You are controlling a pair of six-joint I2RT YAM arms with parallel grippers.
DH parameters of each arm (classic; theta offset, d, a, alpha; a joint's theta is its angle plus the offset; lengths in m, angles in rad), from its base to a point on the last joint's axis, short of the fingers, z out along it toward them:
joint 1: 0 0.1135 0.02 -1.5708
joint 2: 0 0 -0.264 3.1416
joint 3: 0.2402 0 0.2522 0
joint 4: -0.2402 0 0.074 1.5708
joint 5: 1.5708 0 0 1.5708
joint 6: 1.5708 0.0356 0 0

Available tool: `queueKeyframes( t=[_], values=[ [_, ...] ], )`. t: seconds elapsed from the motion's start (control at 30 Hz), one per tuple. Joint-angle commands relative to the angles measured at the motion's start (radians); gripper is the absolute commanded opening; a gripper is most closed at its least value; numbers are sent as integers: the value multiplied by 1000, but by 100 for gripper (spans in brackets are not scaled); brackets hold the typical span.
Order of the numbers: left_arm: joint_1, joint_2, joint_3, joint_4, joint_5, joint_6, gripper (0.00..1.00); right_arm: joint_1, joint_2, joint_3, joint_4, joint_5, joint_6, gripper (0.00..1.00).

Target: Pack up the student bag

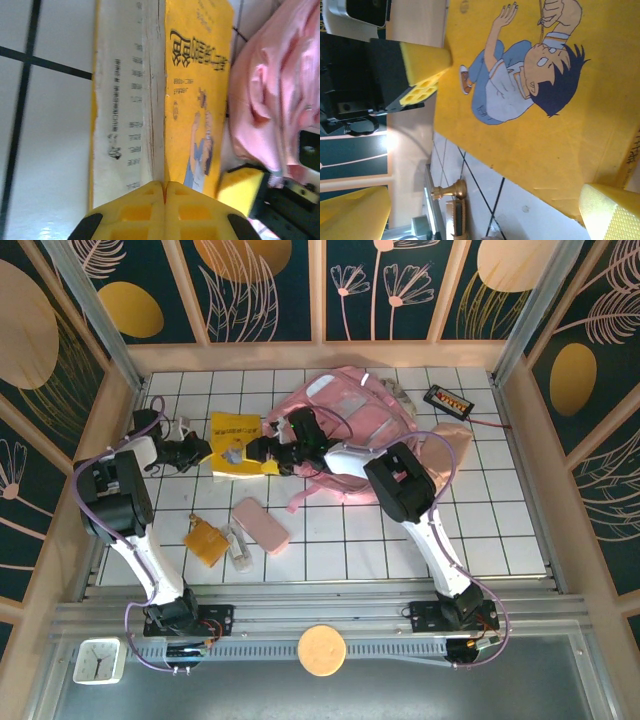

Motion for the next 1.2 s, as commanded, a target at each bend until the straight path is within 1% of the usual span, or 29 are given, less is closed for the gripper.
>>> queueKeyframes(
  t=[0.0, 0.07, 0.17, 0.27, 0.5, 0.6, 0.73, 0.8, 0.97, 1.07, 1.1, 1.17],
  values=[
    [8, -44, -25, 101, 169, -107, 0, -33, -16, -14, -182, 106, -88, 98],
    [14, -48, -45, 160, 203, -160, 0, -37, -25, -29, -177, 110, -86, 98],
    [20, -52, -64, 205, 222, -195, 0, -50, -26, -35, -206, 119, -82, 98],
    [34, -58, -98, 296, 257, -269, 0, -58, -26, -14, -278, 149, -106, 98],
    [42, -77, -111, 428, 305, -397, 0, -56, -18, 16, -311, 157, -98, 98],
    [42, -81, -110, 494, 322, -463, 0, -56, -18, -1, -248, 121, -75, 98],
    [41, -77, -107, 480, 327, -455, 0, -56, 1, -17, -89, 47, -9, 98],
    [38, -77, -126, 493, 336, -462, 0, -51, 12, -9, -24, 24, 15, 97],
    [-10, -71, -175, 503, 343, -458, 0, -50, 53, 49, 21, 10, 46, 84],
    [-35, -71, -209, 509, 345, -453, 0, -50, 65, 50, 69, 9, 86, 73],
    [-35, -74, -232, 512, 344, -450, 0, -49, 64, 44, 86, 14, 96, 68],
    [-34, -79, -254, 496, 339, -436, 0, -48, 62, 41, 103, 14, 100, 51]
  ],
)
